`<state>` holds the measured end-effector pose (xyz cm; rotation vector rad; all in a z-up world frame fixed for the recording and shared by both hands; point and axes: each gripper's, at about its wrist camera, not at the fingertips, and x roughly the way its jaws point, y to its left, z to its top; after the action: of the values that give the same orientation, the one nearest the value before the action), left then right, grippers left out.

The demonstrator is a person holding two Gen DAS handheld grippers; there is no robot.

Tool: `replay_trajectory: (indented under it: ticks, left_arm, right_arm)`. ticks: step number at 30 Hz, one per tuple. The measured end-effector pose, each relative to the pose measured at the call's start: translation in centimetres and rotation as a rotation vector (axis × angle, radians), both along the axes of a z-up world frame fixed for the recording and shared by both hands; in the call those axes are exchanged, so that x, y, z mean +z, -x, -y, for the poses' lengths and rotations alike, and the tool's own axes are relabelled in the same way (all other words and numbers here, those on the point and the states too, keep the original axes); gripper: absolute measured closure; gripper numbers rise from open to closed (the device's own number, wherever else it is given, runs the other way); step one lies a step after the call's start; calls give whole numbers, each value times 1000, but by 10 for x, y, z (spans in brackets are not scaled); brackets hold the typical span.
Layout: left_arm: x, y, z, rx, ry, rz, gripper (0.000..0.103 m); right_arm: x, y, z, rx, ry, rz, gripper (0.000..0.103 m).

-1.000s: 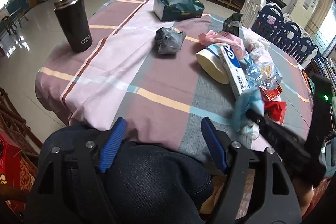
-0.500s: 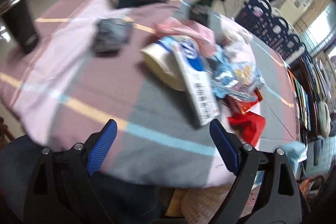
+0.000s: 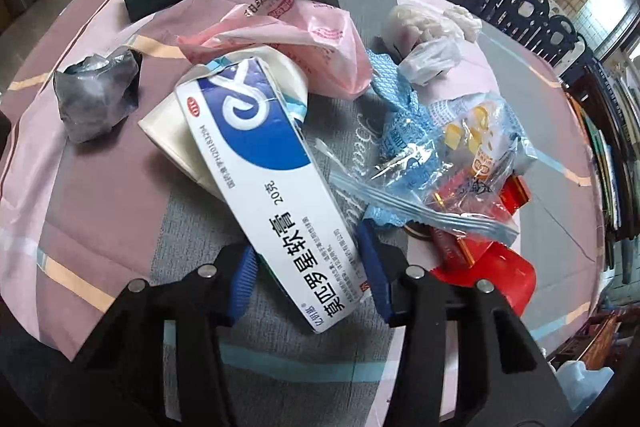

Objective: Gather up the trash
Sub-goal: 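Grasp the blue face mask with the right tool while the left tool grasps the white toothpaste box, then carry the blue mask into the basket and open the right tool while the left carries the box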

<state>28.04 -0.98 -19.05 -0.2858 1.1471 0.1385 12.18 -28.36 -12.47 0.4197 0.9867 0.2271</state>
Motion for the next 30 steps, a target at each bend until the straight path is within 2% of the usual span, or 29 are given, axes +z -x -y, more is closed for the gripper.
replay_trajectory:
  ticks: [6,10,13,15,17,18,25,30]
  left_arm:
    - [23,38,-12,8,-91,84,66]
    - [44,67,-14,1,-107,151,69]
    - [47,75,-22,-3,-93,159,71]
    - [41,78,-30,11,-83,148,78]
    - [35,80,-38,26,-58,136,80]
    - [32,82,-42,32,-53,133,85]
    - [16,96,-59,71,-30,101,86]
    - [31,106,-68,85,1,150,86]
  right_arm:
    - [6,9,-4,17,9,14,97]
    - [9,11,-14,39,20,19,97]
    - [6,11,-22,54,19,8,97]
    - [6,13,-28,66,20,9,97]
    - [9,14,-31,76,29,15,97]
    - [10,14,-33,80,32,17,97]
    - [8,14,-38,83,37,8,97]
    - [16,15,-36,75,36,33,97]
